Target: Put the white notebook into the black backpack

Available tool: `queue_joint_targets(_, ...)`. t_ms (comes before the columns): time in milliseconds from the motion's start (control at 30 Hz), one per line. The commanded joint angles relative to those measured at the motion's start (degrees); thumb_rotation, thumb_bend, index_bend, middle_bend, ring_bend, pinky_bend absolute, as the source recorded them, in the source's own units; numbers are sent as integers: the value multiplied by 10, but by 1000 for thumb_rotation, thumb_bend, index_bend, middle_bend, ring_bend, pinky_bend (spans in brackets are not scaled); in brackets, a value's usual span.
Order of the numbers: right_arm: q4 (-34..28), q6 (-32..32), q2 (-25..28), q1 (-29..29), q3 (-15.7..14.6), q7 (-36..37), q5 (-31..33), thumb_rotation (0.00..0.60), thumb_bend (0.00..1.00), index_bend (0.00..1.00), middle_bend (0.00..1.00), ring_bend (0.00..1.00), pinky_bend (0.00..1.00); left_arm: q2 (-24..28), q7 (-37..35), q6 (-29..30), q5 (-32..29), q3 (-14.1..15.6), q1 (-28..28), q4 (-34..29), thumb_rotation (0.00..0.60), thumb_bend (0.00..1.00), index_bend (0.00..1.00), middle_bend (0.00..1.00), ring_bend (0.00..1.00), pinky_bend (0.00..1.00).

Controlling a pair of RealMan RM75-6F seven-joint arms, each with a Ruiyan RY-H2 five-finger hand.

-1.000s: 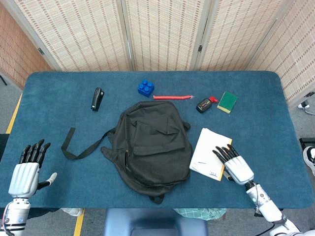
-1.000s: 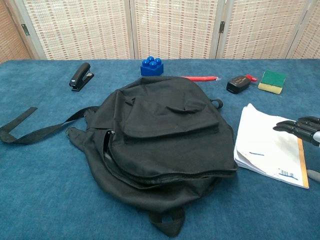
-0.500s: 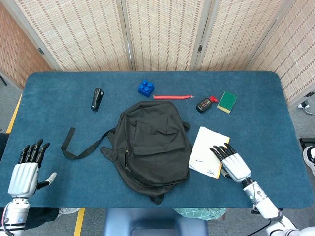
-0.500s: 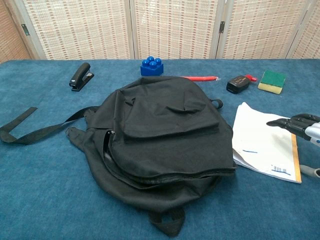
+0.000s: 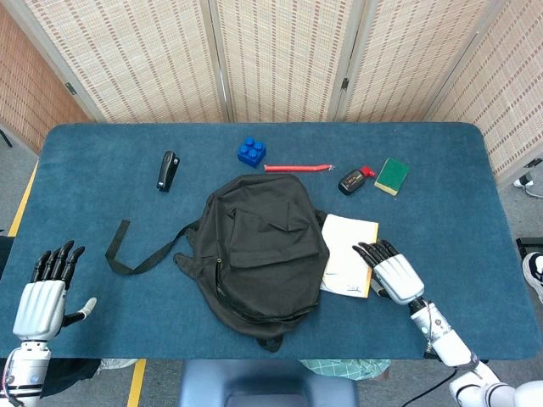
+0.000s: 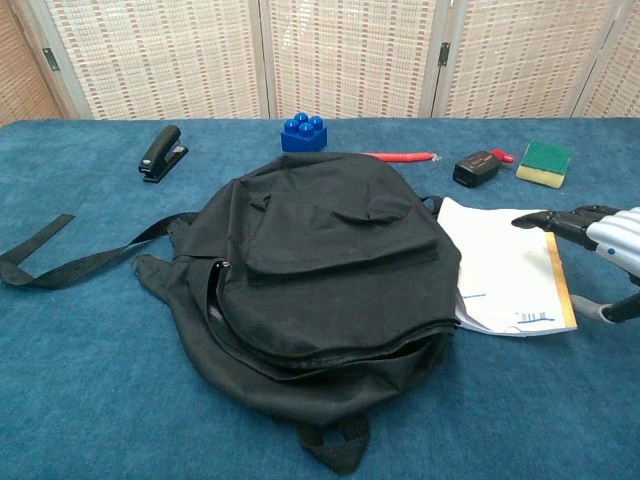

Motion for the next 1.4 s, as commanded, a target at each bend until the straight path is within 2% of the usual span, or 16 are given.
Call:
queue_joint_targets(33, -4, -4, -3, 4, 0, -4, 0, 600, 417, 135, 174, 190, 161, 0, -2, 0, 1, 0, 0, 0, 600, 288, 109, 32, 81, 0)
queue_joint_targets(233, -9, -11, -9, 13, -7, -19, -7, 600, 423, 136, 175, 199, 164, 0, -2, -3, 0, 1, -1, 0, 600, 288, 110, 32, 81, 0)
queue_joint_targets(400, -12, -12, -16, 19, -9, -36, -11, 600, 522, 136, 170, 198, 166, 0, -1, -5, 1, 1, -3, -1, 600, 288, 112, 32, 81, 0)
queue_joint_targets(567, -8, -12, -23, 20, -10, -58, -12, 600, 526, 136, 161, 184, 166, 0, -3, -6, 1, 1, -3, -2, 600, 288, 113, 32, 81, 0)
queue_joint_targets(800, -12, 5, -24, 16, -5, -51, -7, 600, 525, 144, 137, 167, 166, 1, -4, -7, 0, 2, -3, -4, 600, 288, 113, 32, 81, 0)
queue_joint_targets(1000, -2, 17, -34, 13, -5, -41, -7, 600, 525, 291, 123, 184, 166, 1, 1, -11, 0, 1, -6, -7, 600, 288, 116, 32, 81, 0)
queue_joint_targets(1167, 6, 29, -41, 13, -1, -31, -6, 600, 519, 361, 161, 201, 165, 2, 2, -11, -1, 1, -7, -9, 600, 288, 120, 32, 81, 0)
queue_joint_targets(1400, 13, 41, -47, 13, 1, -19, -7, 600, 438, 429, 220, 222, 170, 2, 4, -12, -2, 2, -7, -12, 600, 288, 120, 32, 81, 0)
